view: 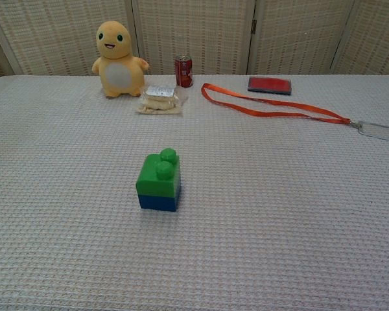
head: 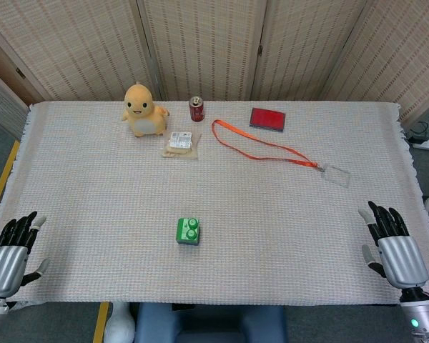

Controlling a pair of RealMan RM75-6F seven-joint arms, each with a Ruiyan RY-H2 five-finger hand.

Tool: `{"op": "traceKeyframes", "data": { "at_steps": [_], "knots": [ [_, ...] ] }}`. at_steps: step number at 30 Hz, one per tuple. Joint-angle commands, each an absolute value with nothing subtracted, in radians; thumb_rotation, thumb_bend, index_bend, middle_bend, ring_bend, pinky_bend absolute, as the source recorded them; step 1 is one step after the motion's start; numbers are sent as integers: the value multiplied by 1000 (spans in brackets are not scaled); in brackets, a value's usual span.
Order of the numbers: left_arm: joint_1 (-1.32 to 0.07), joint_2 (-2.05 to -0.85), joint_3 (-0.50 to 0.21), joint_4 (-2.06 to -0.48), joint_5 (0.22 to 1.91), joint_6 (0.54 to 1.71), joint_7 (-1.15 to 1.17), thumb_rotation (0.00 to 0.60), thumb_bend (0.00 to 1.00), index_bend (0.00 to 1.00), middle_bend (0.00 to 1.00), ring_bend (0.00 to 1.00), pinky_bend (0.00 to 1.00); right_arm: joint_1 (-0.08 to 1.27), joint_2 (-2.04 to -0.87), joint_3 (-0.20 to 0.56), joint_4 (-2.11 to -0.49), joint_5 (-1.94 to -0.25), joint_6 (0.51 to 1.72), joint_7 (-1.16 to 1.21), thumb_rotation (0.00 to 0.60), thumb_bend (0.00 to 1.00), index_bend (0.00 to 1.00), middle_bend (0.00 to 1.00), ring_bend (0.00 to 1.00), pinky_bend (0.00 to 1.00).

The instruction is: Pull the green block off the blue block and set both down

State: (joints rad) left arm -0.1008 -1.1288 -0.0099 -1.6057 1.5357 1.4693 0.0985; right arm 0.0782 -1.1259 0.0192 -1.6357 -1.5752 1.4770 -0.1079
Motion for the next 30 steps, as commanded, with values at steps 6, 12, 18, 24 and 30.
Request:
{"op": "traceKeyframes", "data": {
  "at_steps": [6,12,18,24,30],
  "knots": [
    [-108,-1136,3,-1607,1551,1451,104,600,352,0,0,0,11,68,-1113,13,-1641,-1599,1504,-89,600,520,0,0,0,0],
    [-142,-1137,38,-1596,1644,1423,-26,600,351,0,5,0,4,51,-1097,-10,-1644,-1657,1545,-67,600,521,0,0,0,0],
    [-214,-1150,41,-1581,1717,1383,-196,600,300,12,108,2,6,39,-1093,-29,-1643,-1716,1583,-50,600,520,0,0,0,0],
    [-286,-1160,44,-1648,1697,1273,-289,600,287,50,191,67,52,39,-1083,-31,-1638,-1720,1585,-18,600,521,0,0,0,0],
    [-327,-1252,11,-1668,1656,1237,-361,600,278,53,202,53,28,40,-1080,-34,-1635,-1730,1587,-1,600,521,0,0,0,0]
  ]
}}
